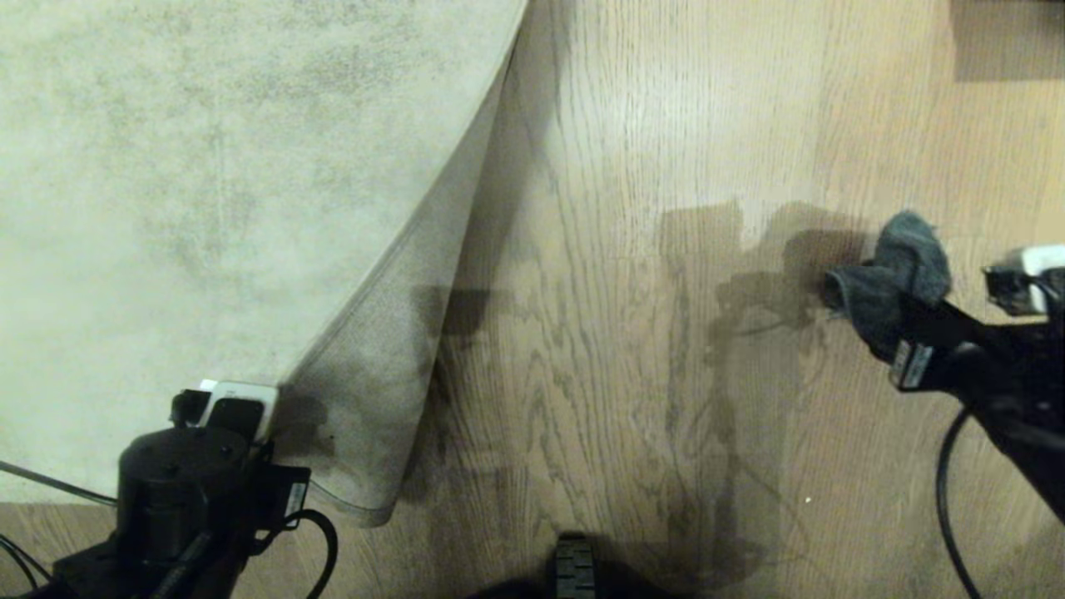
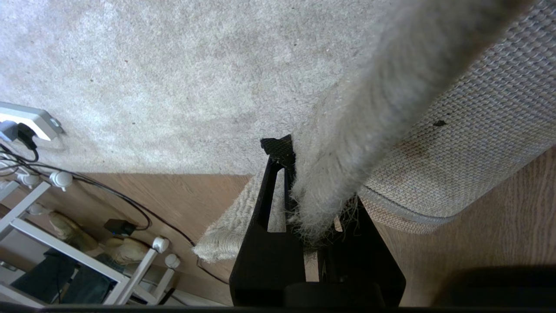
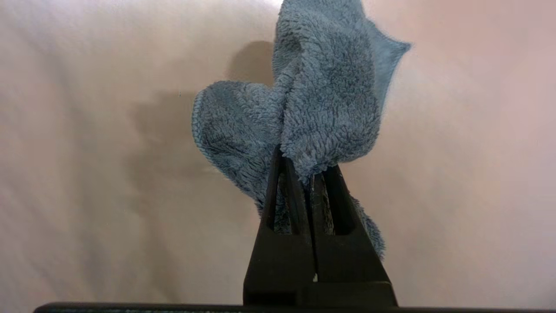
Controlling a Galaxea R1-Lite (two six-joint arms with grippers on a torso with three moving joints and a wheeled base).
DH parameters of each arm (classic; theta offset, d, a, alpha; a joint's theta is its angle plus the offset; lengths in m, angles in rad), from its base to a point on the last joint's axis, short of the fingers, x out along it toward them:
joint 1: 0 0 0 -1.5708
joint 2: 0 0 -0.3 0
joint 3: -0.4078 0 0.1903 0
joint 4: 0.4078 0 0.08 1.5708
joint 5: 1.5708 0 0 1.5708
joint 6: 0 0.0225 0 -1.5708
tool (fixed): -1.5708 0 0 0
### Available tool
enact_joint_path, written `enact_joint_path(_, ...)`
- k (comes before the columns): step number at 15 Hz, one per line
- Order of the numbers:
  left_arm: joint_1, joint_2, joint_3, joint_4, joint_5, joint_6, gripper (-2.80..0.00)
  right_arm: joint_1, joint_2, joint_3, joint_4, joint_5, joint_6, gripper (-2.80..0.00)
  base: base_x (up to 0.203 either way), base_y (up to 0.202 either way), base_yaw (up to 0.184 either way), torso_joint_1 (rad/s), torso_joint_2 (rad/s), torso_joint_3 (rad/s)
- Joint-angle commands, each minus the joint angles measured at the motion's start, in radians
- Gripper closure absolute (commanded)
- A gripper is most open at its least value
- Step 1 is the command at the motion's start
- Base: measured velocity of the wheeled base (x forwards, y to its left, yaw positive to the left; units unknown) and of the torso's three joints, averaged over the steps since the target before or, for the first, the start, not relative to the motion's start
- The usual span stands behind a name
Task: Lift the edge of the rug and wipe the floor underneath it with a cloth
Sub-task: Wipe the floor under the carpet with a rag, then lay down the carpet
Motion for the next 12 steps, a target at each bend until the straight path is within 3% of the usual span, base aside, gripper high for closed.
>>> enact_joint_path(1,-0.001,-0.003,0.000,-0.006,0.004,0.000,0.00,-0.057,-0.182,0.195,-0.006,-0.013,-0.010,0.00,0.000,0.000,0.000,0.000,0.00,0.000)
enact_joint_path(4,-0.004,0.010,-0.001,-0.005,0.002,0.000,0.00,-0.062,-0.350,0.253,0.113,0.032,-0.014,0.00,0.000,0.000,0.000,0.000,0.00,0.000)
enact_joint_path(6,-0.004,0.014,-0.006,-0.004,0.002,0.002,0.00,-0.061,-0.492,0.255,0.305,0.084,-0.015,0.00,0.000,0.000,0.000,0.000,0.00,0.000)
enact_joint_path(10,-0.004,0.016,-0.003,-0.004,0.002,0.000,0.00,-0.061,-0.955,0.249,0.820,0.187,-0.008,0.00,0.000,0.000,0.000,0.000,0.00,0.000)
enact_joint_path(12,-0.004,0.016,-0.001,-0.004,0.002,0.000,0.00,-0.061,-1.113,0.246,0.999,0.240,0.007,0.00,0.000,0.000,0.000,0.000,0.00,0.000)
